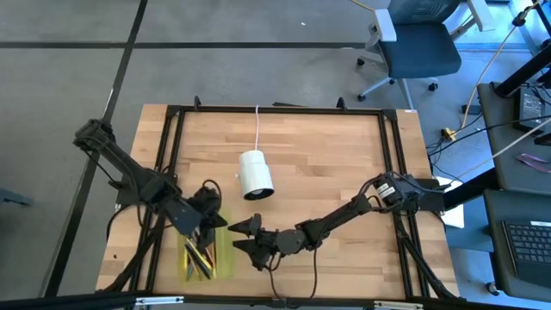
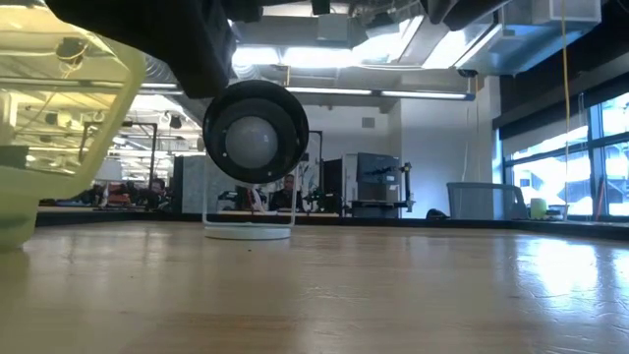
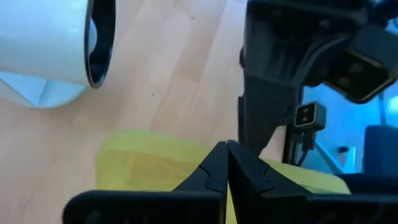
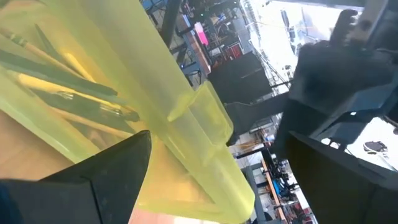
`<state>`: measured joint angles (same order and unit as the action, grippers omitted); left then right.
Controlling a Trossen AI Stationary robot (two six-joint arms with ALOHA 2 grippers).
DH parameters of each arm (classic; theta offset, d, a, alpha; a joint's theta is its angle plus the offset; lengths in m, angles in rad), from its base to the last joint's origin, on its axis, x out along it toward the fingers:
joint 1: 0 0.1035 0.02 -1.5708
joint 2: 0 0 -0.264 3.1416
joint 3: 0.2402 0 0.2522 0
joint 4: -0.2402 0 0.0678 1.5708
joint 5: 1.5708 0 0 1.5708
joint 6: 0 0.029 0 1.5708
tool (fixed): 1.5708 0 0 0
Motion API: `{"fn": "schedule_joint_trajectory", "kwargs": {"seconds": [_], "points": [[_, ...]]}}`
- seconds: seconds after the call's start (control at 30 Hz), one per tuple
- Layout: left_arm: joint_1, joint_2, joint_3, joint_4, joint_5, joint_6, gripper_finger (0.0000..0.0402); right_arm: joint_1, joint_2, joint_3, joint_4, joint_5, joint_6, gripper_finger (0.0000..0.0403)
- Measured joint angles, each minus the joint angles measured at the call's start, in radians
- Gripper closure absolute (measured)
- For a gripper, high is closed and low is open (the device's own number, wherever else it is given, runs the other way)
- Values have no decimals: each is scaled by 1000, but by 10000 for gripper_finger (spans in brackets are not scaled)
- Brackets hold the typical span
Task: Pick & place school supplies into a supply box
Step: Close the supply box
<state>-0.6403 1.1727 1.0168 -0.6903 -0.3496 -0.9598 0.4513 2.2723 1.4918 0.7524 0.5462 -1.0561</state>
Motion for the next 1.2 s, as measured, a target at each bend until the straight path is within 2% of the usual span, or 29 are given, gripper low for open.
{"fn": "schedule_joint_trajectory", "kwargs": {"seconds": [0.2, 0.37, 0.6, 0.9, 1.07, 1.2], "points": [[0, -60, 0, 2, -32, 20, 399, -10, 0, 18, -2, -36, 0, 34], [0, -106, 0, 7, -46, 29, 401, -34, 0, 57, -15, -135, 16, 34], [0, -147, 0, 7, -53, 47, 401, -92, 0, 121, -208, -334, 196, 34], [0, -150, 0, 7, -52, 50, 400, -136, 0, 178, -225, -448, 241, 34], [0, -147, 0, 7, 28, 63, 400, -153, 4, 179, -224, -523, 295, 34], [-4, -124, 1, 12, 76, 77, 400, -153, 8, 179, -231, -528, 295, 34]]}}
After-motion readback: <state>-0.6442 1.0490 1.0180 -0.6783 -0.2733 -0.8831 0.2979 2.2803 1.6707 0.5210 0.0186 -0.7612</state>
